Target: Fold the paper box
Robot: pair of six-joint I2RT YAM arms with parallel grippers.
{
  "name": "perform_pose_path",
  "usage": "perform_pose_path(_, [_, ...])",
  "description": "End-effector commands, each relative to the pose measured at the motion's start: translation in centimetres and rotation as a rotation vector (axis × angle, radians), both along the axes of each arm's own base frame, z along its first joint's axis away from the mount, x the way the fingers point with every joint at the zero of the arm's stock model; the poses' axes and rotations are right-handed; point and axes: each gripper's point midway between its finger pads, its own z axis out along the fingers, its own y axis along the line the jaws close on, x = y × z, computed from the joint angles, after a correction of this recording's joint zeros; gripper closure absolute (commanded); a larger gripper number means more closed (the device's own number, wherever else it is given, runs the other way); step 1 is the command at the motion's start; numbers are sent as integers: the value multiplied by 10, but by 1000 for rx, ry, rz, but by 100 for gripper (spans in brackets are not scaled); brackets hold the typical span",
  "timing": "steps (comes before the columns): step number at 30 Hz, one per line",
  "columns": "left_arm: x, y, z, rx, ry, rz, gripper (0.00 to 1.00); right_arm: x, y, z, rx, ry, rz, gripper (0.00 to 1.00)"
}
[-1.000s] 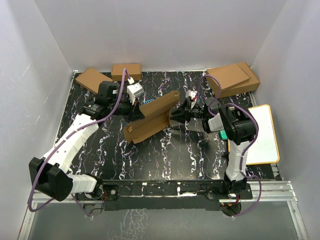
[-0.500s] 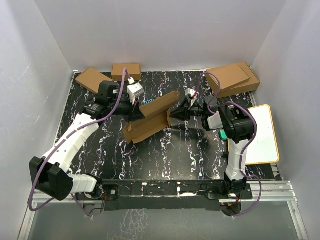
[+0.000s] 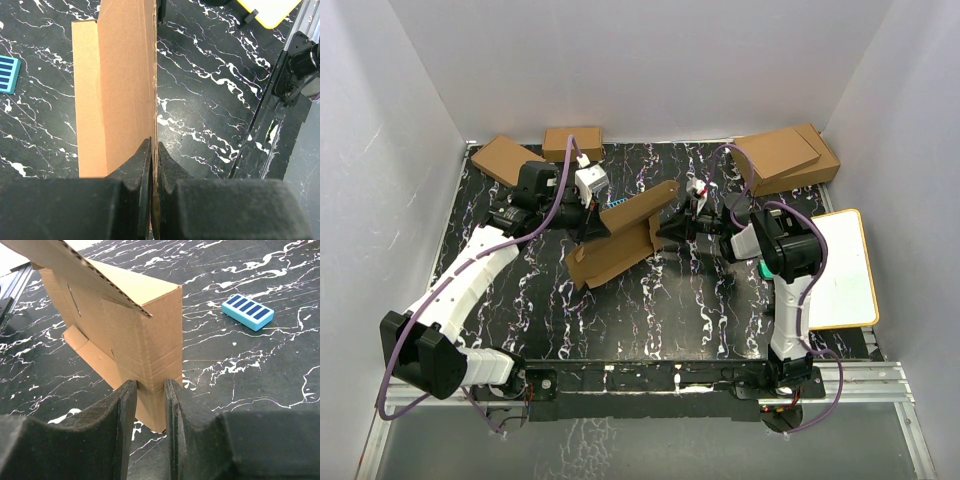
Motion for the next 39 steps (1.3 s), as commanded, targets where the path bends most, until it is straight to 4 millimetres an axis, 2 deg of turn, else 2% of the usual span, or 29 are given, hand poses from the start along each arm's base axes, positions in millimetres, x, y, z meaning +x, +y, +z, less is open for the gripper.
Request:
perform_pose_path(1, [-3,-7,8,-40,-2,-41,100,6,13,12,32,-87,13,67])
perform_pose_path(11, [-4,-10,11,-50,2,-55,100,9,21,13,52,-90,23,63])
perform_pose_path(21, [-4,-11,9,-61,0,-56,100,3,37,9,66,-59,80,66])
perform_pose_path(39, [-6,-8,25,-74,-46,-34,100,0,43,10,55,-42,86,91])
